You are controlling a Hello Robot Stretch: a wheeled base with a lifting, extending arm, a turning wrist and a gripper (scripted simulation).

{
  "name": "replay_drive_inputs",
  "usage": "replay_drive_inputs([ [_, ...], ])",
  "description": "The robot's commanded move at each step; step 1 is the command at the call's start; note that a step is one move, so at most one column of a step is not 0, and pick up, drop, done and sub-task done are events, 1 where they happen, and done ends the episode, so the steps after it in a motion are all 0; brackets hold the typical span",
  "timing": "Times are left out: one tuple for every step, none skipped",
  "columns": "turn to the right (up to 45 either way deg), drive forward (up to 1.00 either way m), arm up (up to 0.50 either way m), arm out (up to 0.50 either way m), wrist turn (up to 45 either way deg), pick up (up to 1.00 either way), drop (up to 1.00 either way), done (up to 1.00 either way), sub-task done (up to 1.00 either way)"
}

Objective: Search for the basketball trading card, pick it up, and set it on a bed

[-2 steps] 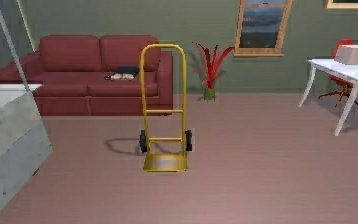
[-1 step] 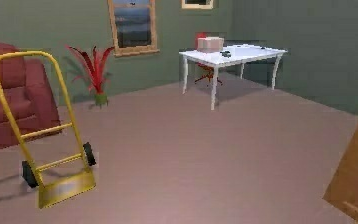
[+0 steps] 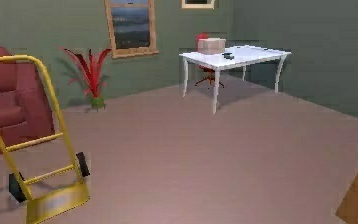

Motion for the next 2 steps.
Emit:
replay_drive_inputs([
  [45.0, 0.0, 0.0, 0.0, 0.0, 0.0, 0.0, 0.0, 0.0],
  [3.0, 0.0, 0.0, 0.0, 0.0, 0.0, 0.0, 0.0, 0.0],
])
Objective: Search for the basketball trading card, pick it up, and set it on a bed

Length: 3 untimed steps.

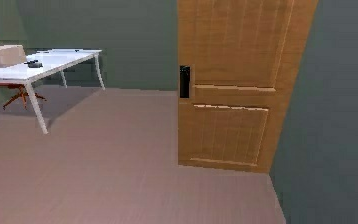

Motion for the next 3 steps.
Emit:
replay_drive_inputs([
  [0.0, 0.1, 0.0, 0.0, 0.0, 0.0, 0.0, 0.0, 0.0],
  [-21.0, 0.0, 0.0, 0.0, 0.0, 0.0, 0.0, 0.0, 0.0],
  [0.0, 1.0, 0.0, 0.0, 0.0, 0.0, 0.0, 0.0, 0.0],
])
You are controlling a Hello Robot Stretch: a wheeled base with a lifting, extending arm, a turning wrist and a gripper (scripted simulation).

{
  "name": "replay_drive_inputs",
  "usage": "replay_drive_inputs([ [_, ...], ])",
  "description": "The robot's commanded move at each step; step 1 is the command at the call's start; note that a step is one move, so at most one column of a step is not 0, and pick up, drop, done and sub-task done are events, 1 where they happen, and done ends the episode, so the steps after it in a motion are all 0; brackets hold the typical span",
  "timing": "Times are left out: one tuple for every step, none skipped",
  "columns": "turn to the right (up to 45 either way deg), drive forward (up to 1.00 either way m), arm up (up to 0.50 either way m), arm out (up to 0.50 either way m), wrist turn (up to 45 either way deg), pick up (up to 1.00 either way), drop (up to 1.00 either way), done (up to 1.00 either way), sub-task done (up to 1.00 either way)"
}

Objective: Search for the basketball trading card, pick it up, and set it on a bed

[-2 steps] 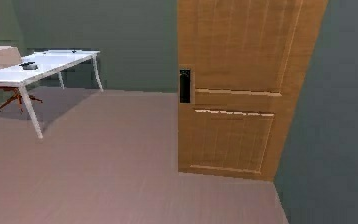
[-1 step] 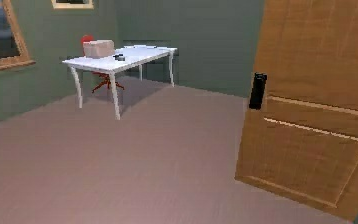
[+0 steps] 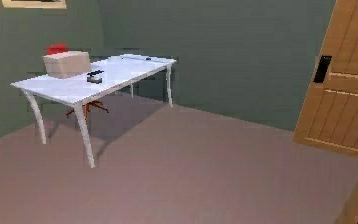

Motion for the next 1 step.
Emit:
replay_drive_inputs([
  [-3.0, 0.0, 0.0, 0.0, 0.0, 0.0, 0.0, 0.0, 0.0],
])
